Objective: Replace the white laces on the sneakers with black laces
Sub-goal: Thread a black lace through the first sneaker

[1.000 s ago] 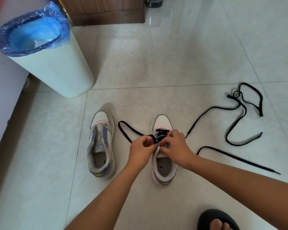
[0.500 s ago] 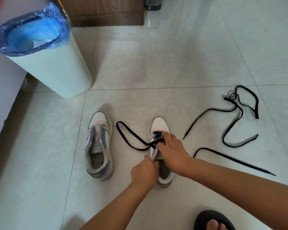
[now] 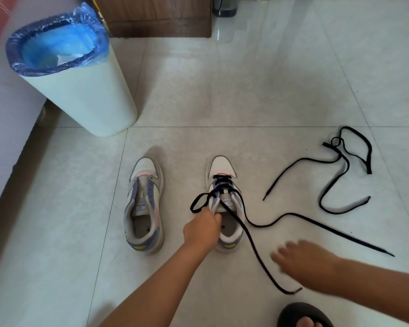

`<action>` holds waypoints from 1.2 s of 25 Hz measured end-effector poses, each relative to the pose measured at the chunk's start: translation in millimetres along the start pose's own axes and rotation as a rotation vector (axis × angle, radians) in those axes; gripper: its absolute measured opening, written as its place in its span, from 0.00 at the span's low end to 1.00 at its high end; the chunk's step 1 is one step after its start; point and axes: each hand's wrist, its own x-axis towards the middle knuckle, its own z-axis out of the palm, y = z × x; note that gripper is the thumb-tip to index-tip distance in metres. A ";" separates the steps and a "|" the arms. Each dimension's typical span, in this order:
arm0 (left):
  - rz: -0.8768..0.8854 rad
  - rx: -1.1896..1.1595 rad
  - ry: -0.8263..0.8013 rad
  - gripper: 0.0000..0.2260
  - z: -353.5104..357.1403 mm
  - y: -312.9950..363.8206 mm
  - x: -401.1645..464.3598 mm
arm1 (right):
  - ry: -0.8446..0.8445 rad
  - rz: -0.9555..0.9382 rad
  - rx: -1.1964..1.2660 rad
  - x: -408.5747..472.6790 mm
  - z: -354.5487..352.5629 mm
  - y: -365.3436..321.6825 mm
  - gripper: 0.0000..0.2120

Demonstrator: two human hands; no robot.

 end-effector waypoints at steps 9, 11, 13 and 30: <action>0.023 -0.012 -0.009 0.14 -0.1 -1.7 -1.8 | -0.117 0.525 0.474 132.6 -68.3 -5.7 0.07; 0.020 -0.027 -0.011 0.12 -0.3 -1.5 -1.9 | -0.136 0.523 0.378 134.6 -69.0 -10.0 0.05; 0.028 -0.044 -0.017 0.09 -0.5 -1.1 -1.4 | -0.114 0.513 0.342 134.3 -68.1 -16.5 0.09; -0.002 0.026 -0.020 0.14 -3.3 4.2 2.4 | -0.518 -0.060 0.958 12.6 -132.1 -23.5 0.05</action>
